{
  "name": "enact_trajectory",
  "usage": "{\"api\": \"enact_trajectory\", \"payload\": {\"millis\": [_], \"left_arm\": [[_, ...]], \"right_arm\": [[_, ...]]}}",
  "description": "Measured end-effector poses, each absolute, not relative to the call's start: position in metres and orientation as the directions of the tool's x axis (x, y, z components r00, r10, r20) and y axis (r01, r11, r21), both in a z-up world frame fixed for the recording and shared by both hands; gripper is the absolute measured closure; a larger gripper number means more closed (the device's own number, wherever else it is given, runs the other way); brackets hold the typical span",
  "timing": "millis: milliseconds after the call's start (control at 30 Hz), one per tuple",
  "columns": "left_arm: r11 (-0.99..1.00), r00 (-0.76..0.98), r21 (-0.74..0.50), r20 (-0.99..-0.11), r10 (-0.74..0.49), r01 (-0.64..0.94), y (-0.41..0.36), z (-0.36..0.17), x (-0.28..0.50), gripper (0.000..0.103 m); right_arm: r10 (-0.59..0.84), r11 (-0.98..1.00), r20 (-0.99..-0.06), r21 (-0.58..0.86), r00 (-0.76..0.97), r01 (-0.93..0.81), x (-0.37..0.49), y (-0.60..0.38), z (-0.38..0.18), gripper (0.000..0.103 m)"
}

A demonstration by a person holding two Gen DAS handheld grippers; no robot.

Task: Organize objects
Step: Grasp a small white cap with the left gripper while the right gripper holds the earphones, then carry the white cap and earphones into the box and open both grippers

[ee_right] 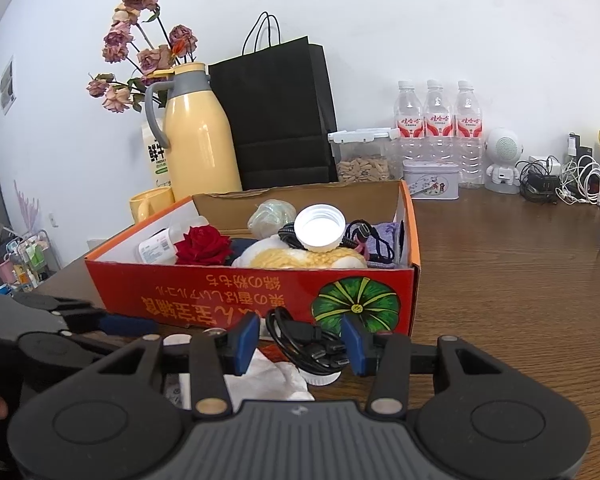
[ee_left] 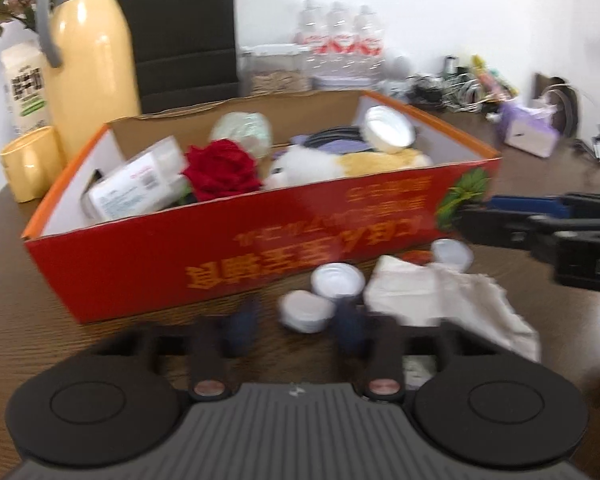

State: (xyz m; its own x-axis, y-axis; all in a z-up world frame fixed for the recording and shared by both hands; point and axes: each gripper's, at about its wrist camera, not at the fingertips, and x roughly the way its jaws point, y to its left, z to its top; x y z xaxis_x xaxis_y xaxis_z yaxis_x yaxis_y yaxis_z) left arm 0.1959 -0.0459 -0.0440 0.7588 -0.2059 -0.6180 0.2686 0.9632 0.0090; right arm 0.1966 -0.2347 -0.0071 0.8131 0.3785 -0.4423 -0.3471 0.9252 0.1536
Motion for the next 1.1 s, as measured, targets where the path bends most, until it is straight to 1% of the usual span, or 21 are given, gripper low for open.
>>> {"api": "enact_trajectory", "payload": {"millis": [100, 133, 167, 367, 600, 767, 933, 1100], "left_arm": [[0.966, 0.774, 0.024, -0.604, -0.191, 0.257, -0.046, -0.043, 0.192, 0.074], [0.967, 0.777, 0.018, -0.599, -0.193, 0.254, -0.045, -0.042, 0.191, 0.074], [0.969, 0.783, 0.014, -0.592, -0.19, 0.246, -0.044, -0.041, 0.19, 0.074], [0.977, 0.807, -0.005, -0.562, -0.179, 0.213, -0.037, -0.033, 0.184, 0.074], [0.981, 0.817, -0.02, -0.551, -0.171, 0.192, -0.029, -0.031, 0.178, 0.074], [0.984, 0.827, -0.03, -0.536, -0.166, 0.178, -0.025, -0.027, 0.174, 0.074], [0.983, 0.86, -0.039, -0.48, -0.176, 0.179, -0.022, -0.007, 0.168, 0.074], [0.985, 0.899, -0.015, -0.406, -0.163, 0.172, -0.026, 0.019, 0.178, 0.074]], "right_arm": [[0.382, 0.923, -0.446, 0.151, 0.81, -0.353, 0.197, -0.233, -0.008, 0.06], [0.383, 0.923, -0.445, 0.15, 0.809, -0.354, 0.196, -0.233, -0.008, 0.064], [0.385, 0.922, -0.444, 0.15, 0.809, -0.357, 0.196, -0.233, -0.008, 0.072], [0.391, 0.919, -0.444, 0.147, 0.806, -0.365, 0.195, -0.232, -0.008, 0.072], [0.386, 0.921, -0.457, 0.136, 0.801, -0.365, 0.194, -0.231, -0.009, 0.072], [0.387, 0.92, -0.448, 0.133, 0.806, -0.367, 0.191, -0.231, -0.008, 0.072], [0.395, 0.917, -0.402, 0.12, 0.826, -0.38, 0.185, -0.232, 0.006, 0.072], [0.398, 0.916, -0.34, 0.088, 0.852, -0.392, 0.191, -0.227, 0.029, 0.072]]}}
